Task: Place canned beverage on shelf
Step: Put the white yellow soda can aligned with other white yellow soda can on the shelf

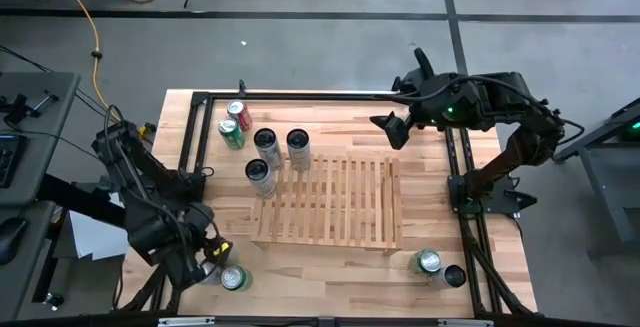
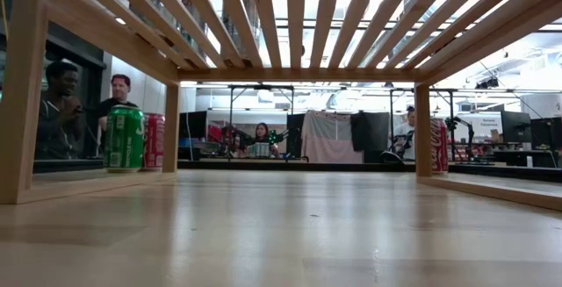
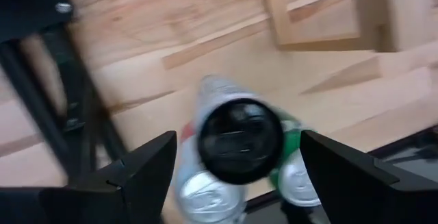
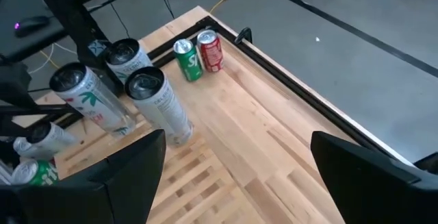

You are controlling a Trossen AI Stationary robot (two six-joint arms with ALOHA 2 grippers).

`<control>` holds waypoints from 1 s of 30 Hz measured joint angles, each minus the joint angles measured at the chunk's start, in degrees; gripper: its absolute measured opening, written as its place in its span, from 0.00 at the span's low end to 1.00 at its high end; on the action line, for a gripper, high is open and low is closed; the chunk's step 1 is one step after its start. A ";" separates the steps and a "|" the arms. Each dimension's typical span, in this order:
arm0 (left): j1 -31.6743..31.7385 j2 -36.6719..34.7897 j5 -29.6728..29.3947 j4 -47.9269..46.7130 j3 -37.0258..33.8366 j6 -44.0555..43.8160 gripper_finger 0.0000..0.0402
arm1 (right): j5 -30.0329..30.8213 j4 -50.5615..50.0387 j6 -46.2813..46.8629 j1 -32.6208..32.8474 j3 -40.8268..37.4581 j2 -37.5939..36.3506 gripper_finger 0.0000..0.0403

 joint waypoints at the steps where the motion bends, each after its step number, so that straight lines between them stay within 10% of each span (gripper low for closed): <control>1: 0.00 -0.01 -0.71 0.77 0.00 -0.09 0.75 | -0.01 -0.17 0.00 0.00 0.00 0.00 0.87; 30: 2.54 4.42 3.28 0.42 0.02 1.93 0.75 | -0.03 -5.14 -6.08 0.00 -0.02 0.02 0.87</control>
